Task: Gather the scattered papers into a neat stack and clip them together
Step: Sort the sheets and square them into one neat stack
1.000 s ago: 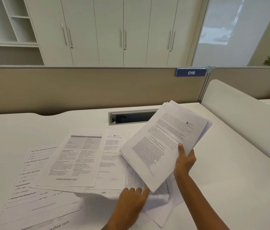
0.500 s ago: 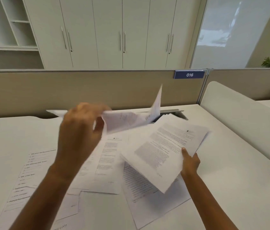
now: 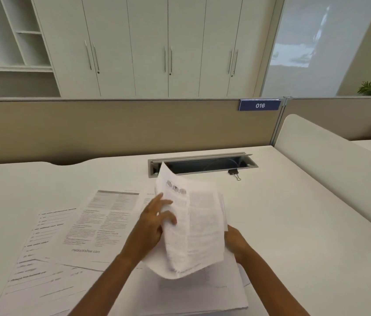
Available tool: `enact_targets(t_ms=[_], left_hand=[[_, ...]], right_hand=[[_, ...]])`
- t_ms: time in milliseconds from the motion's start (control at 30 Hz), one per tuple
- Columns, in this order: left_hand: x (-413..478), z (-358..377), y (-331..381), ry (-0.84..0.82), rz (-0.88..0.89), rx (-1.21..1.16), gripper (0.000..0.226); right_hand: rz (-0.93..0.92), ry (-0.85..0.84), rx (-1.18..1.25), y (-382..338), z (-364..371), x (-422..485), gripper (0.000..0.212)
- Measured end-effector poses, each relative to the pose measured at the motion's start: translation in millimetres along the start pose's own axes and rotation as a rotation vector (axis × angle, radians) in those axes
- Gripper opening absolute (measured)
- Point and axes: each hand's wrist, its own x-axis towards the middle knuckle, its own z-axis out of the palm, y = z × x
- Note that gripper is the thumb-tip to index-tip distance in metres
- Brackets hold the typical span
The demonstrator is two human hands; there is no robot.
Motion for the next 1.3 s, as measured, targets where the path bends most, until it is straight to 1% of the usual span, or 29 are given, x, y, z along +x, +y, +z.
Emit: enact_targets(t_ms=[33, 100, 167, 200, 233, 267, 300, 367, 400, 433, 500, 533, 600, 633, 667, 733, 767, 800, 867, 967, 1000, 1033, 1100, 1133, 1200, 1233, 1267, 1300], left_hand=[[-7.3, 9.3, -7.5, -0.038, -0.046, -0.007, 0.013], [-19.9, 24.6, -21.1, -0.069, -0.110, 0.002, 0.015], [-29.0, 35.4, -30.2, -0.060, -0.198, -0.031, 0.027], [-32.3, 38.2, -32.4, -0.055, -0.274, -0.070, 0.034], [-35.5, 40.6, -34.3, -0.063, -0.356, -0.115, 0.038], [-39.9, 43.8, -36.8, -0.098, -0.422, -0.138, 0.038], [-44.9, 47.7, -39.1, -0.163, -0.457, -0.108, 0.037], [-57.1, 56.4, -44.4, -0.280, -0.441, 0.020, 0.040], [-61.7, 59.9, -45.0, -0.299, -0.415, 0.058, 0.043], [-64.7, 62.2, -44.4, -0.303, -0.398, 0.082, 0.046], [-66.8, 64.3, -40.8, -0.313, -0.384, 0.102, 0.051], [-65.8, 64.1, -39.0, -0.317, -0.383, 0.105, 0.056], [-60.8, 61.3, -34.7, -0.265, -0.408, 0.071, 0.066], [-57.1, 58.8, -32.3, -0.183, -0.451, 0.016, 0.065], [-52.5, 55.1, -30.9, -0.071, -0.522, -0.067, 0.067], [-37.8, 41.6, -27.5, 0.124, -0.727, -0.295, 0.075], [-28.7, 33.3, -25.1, 0.185, -0.802, -0.415, 0.074], [-19.1, 25.0, -23.9, 0.218, -0.821, -0.511, 0.069], [-1.5, 6.9, -20.6, 0.259, -0.743, -0.606, 0.052], [17.4, -23.3, -13.7, 0.335, -0.636, -0.765, 0.027], [20.4, -32.3, -11.6, 0.338, -0.601, -0.831, 0.022], [22.5, -40.8, -8.5, 0.334, -0.569, -0.883, 0.025], [23.7, -52.5, -3.5, 0.313, -0.536, -0.969, 0.042], [22.8, -55.3, -1.7, 0.295, -0.533, -0.989, 0.052], [20.8, -56.3, 1.2, 0.245, -0.536, -0.996, 0.074], [19.9, -55.1, 1.7, 0.224, -0.547, -0.993, 0.081], [19.3, -53.3, 1.7, 0.208, -0.563, -0.984, 0.084], [18.7, -51.0, 0.7, 0.197, -0.578, -0.974, 0.081]], right_hand=[[0.013, -0.018, 0.002, 1.1, 1.3, -0.3, 0.029], [0.030, -0.061, 0.035, 3.1, 2.3, 0.1, 0.024], [0.039, -0.096, 0.037, 3.6, 2.4, -0.2, 0.019], [0.042, -0.098, 0.029, 3.9, 2.4, -0.3, 0.018], [0.048, -0.085, 0.018, 4.1, 2.6, 0.2, 0.020], [0.055, -0.061, 0.010, 5.2, 2.0, 1.5, 0.026], [0.066, -0.037, 0.007, 6.5, 1.5, 2.6, 0.035], [0.086, -0.025, 0.005, 8.9, 2.3, 3.3, 0.049], [0.079, -0.028, -0.009, 9.6, 3.9, 2.7, 0.050], [0.057, -0.032, -0.036, 10.1, 6.2, 1.4, 0.046], [-0.025, -0.022, -0.108, 12.8, 9.5, 1.2, 0.030], [-0.066, -0.015, -0.137, 14.0, 10.2, 1.8, 0.025], [-0.116, 0.008, -0.149, 13.9, 10.5, 1.4, 0.024], [-0.138, 0.011, -0.125, 11.8, 10.7, -0.2, 0.024], [-0.163, 0.006, -0.090, 8.4, 11.0, -1.5, 0.024], [-0.222, -0.012, -0.018, -1.1, 12.3, -5.0, 0.025], [-0.260, -0.017, 0.021, -7.3, 13.9, -6.7, 0.027], [-0.306, -0.016, 0.061, -14.5, 15.8, -8.4, 0.028], [-0.402, 0.016, 0.116, -31.5, 20.6, -11.7, 0.028], [-0.532, 0.078, 0.141, -56.4, 28.1, -15.4, 0.019], [-0.571, 0.080, 0.128, -62.4, 30.3, -16.1, 0.019], [-0.605, 0.077, 0.104, -67.1, 32.5, -16.8, 0.020], [-0.667, 0.054, 0.046, -72.5, 36.9, -19.1, 0.023], [-0.694, 0.043, 0.030, -74.0, 39.4, -21.5, 0.033], [-0.721, 0.036, 0.023, -75.0, 43.0, -23.8, 0.070], [-0.731, 0.045, 0.021, -74.8, 44.3, -24.6, 0.079], [-0.750, 0.067, 0.018, -74.5, 45.6, -25.4, 0.079], [-0.766, 0.095, 0.019, -73.6, 47.4, -26.0, 0.074]])
